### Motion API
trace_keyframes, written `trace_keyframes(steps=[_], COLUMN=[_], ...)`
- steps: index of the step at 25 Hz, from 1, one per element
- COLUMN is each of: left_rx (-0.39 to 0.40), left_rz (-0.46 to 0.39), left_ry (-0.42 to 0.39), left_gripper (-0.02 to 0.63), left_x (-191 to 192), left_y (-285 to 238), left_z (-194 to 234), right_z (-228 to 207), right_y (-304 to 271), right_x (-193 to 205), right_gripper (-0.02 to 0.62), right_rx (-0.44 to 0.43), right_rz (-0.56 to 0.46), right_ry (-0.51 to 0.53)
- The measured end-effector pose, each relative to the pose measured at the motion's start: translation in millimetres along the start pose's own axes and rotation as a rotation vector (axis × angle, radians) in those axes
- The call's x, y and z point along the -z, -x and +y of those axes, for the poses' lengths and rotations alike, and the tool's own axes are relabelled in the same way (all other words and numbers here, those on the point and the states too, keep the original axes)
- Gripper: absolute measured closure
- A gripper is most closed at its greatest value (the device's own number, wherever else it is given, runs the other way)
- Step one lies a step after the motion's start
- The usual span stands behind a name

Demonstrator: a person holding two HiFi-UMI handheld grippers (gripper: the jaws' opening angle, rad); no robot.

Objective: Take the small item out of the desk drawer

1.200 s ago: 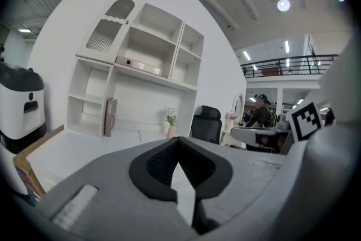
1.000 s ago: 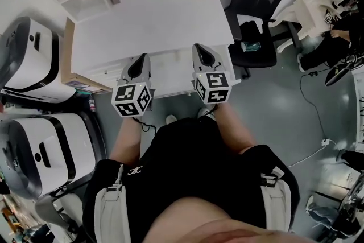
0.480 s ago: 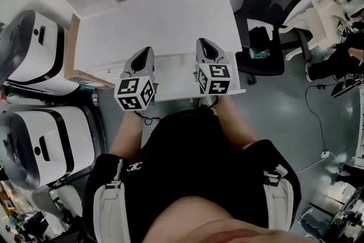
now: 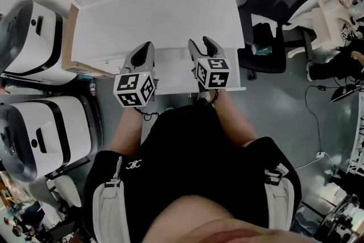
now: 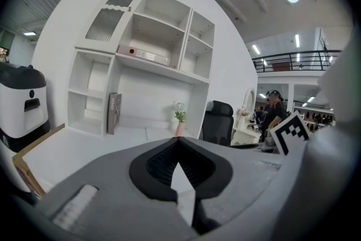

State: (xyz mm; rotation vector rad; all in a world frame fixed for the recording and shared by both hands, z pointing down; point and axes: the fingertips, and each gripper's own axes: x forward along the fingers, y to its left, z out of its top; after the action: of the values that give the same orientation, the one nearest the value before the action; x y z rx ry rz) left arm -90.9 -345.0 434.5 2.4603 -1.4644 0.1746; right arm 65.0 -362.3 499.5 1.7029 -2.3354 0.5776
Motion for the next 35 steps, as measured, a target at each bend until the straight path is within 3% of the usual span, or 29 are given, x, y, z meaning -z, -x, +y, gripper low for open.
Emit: trace_keyframes(steps=[12, 20, 35], left_rx=[-0.039, -0.089, -0.244], left_rz=[0.044, 0.076, 0.142], left_ry=[0.044, 0.077, 0.131], left_gripper=[0.592, 0.592, 0.592], left_x=[30.1, 50.7, 89.4], left_y=[12.3, 23.6, 50.3], left_z=[7.0, 17.0, 76.2], right_z=[5.0, -4.9, -24.8], right_y=[-20.6, -46.4, -119.6], right_x=[88.2, 144.8, 208.8], right_gripper=[0.397, 0.397, 0.397], right_rx=[-0.019, -0.001, 0.044], right_rz=[0.257, 0.432, 0.567], right_ry=[-0.077, -0.059, -0.021])
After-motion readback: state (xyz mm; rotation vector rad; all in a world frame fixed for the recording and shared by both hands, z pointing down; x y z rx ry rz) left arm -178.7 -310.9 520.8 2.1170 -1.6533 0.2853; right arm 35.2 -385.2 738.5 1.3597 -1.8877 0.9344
